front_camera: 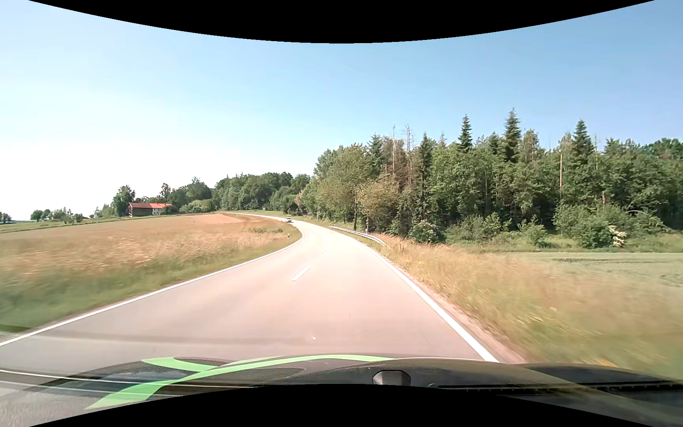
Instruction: Follow the waypoints while adhering to traffic rules and regulations
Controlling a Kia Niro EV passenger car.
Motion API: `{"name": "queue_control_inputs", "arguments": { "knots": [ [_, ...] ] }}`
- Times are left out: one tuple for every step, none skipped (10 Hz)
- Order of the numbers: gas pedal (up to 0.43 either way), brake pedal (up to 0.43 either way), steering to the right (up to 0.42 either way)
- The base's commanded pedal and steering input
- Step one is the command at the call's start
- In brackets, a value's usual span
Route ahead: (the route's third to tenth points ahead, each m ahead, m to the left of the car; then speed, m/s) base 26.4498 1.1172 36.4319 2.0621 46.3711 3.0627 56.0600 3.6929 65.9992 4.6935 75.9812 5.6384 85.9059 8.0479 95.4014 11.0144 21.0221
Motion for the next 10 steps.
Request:
{"name": "queue_control_inputs", "arguments": {
  "knots": [
    [0.228, 0.0, -0.018],
    [0.228, 0.0, -0.017],
    [0.228, 0.0, -0.017],
    [0.228, 0.0, -0.017],
    [0.228, 0.0, -0.017],
    [0.228, 0.0, -0.018],
    [0.228, 0.0, -0.018],
    [0.228, 0.0, -0.018],
    [0.228, 0.0, -0.018],
    [0.228, 0.0, -0.018]
  ]
}}
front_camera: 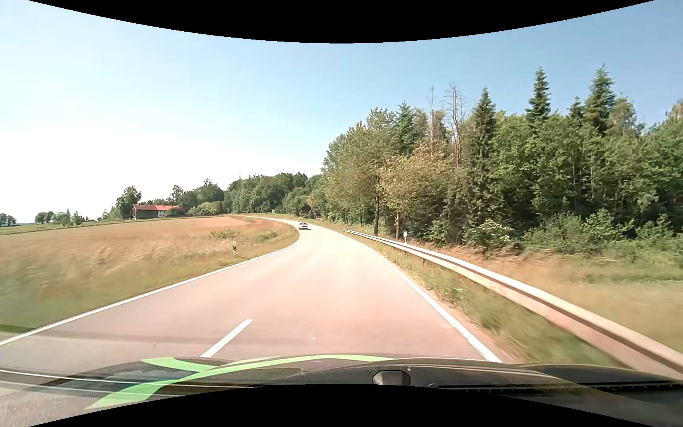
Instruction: Follow the waypoints while adhering to traffic rules and regulations
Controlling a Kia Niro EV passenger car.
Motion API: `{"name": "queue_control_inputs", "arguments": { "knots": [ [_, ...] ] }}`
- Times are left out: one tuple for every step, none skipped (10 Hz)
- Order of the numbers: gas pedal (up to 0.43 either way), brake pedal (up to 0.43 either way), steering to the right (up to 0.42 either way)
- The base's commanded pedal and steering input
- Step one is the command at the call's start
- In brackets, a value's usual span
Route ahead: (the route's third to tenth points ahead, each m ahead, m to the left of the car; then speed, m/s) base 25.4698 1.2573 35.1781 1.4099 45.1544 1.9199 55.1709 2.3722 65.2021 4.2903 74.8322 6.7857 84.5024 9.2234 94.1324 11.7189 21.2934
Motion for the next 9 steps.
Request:
{"name": "queue_control_inputs", "arguments": {
  "knots": [
    [0.228, 0.0, -0.018],
    [0.228, 0.0, -0.018],
    [0.24, 0.0, -0.018],
    [0.24, 0.0, -0.018],
    [0.248, 0.0, -0.018],
    [0.248, 0.0, -0.019],
    [0.248, 0.0, -0.019],
    [0.248, 0.0, -0.019],
    [0.248, 0.0, -0.019]
  ]
}}
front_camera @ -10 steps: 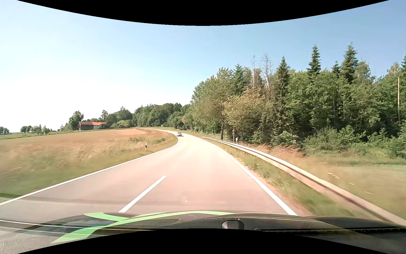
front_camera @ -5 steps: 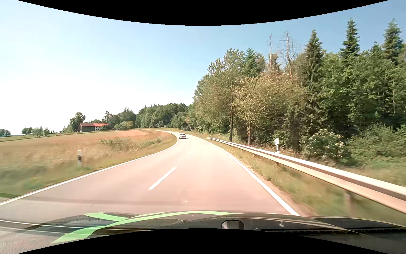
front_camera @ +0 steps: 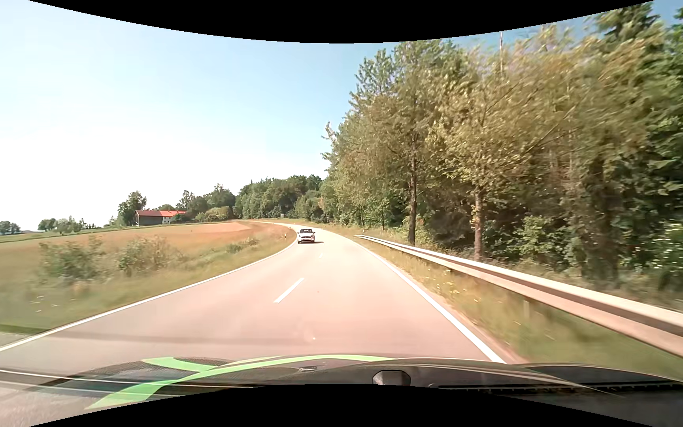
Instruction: Follow the waypoints while adhering to traffic rules and regulations
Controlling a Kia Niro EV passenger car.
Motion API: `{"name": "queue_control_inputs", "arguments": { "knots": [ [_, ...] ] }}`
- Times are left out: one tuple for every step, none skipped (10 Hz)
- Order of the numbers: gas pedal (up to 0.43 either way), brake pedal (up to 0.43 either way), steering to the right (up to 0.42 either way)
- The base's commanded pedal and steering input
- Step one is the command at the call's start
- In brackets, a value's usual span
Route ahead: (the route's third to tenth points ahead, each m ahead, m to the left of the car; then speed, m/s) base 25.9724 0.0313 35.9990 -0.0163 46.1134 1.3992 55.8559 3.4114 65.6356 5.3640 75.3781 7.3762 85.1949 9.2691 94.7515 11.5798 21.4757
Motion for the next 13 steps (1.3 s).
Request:
{"name": "queue_control_inputs", "arguments": {
  "knots": [
    [0.248, 0.0, -0.019],
    [0.248, 0.0, -0.019],
    [0.248, 0.0, -0.019],
    [0.248, 0.0, -0.019],
    [0.268, 0.0, -0.02],
    [0.287, 0.0, -0.02],
    [0.299, 0.0, -0.02],
    [0.311, 0.0, -0.021],
    [0.319, 0.0, -0.021],
    [0.319, 0.0, -0.021],
    [0.319, 0.0, -0.021],
    [0.319, 0.0, -0.021],
    [0.311, 0.0, -0.022]
  ]
}}
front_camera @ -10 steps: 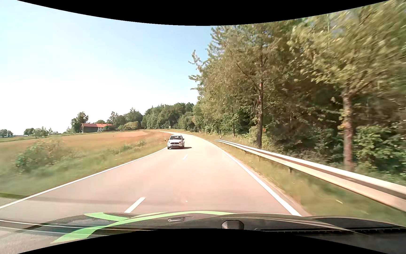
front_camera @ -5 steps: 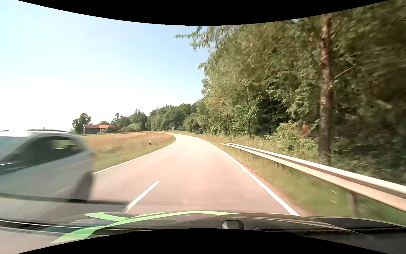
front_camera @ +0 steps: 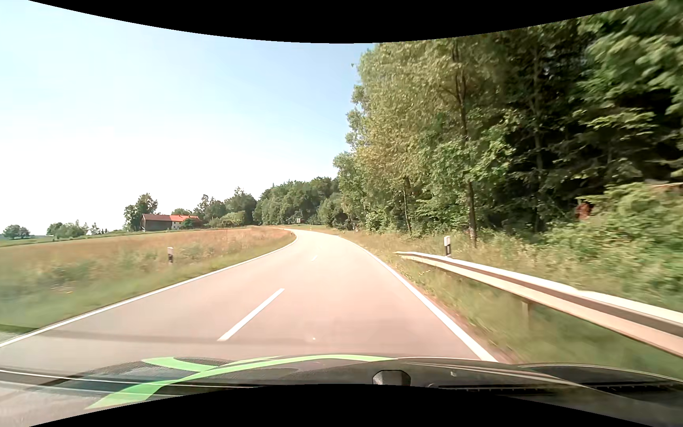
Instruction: Follow the waypoints while adhering to traffic rules and regulations
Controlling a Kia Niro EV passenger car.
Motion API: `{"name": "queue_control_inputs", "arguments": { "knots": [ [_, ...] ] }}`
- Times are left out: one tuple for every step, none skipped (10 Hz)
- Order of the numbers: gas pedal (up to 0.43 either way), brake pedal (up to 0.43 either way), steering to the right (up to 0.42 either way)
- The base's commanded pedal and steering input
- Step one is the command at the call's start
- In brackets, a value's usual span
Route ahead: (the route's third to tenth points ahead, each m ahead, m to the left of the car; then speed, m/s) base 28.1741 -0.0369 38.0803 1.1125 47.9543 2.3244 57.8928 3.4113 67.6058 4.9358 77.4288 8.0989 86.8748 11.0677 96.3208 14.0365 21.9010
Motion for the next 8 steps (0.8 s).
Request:
{"name": "queue_control_inputs", "arguments": {
  "knots": [
    [0.311, 0.0, -0.023],
    [0.311, 0.0, -0.023],
    [0.287, 0.0, -0.023],
    [0.287, 0.0, -0.023],
    [0.287, 0.0, -0.023],
    [0.287, 0.0, -0.023],
    [0.287, 0.0, -0.023],
    [0.287, 0.0, -0.023]
  ]
}}
